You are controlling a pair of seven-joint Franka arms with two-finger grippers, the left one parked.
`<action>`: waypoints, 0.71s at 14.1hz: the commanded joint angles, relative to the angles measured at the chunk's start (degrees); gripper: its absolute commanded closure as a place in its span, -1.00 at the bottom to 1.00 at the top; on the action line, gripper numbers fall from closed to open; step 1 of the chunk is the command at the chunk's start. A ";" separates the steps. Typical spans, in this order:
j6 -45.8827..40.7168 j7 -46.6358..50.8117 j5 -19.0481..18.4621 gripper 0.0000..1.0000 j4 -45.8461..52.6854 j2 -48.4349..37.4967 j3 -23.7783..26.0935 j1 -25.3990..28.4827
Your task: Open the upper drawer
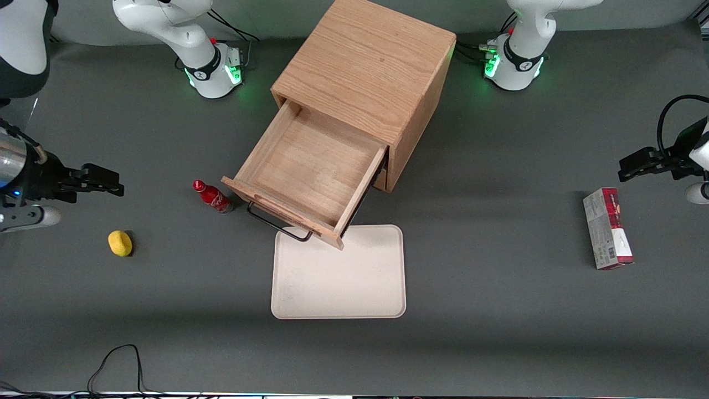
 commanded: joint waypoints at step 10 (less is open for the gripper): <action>10.93 3.11 -6.31 -1.00 -18.32 -12.99 14.99 -15.60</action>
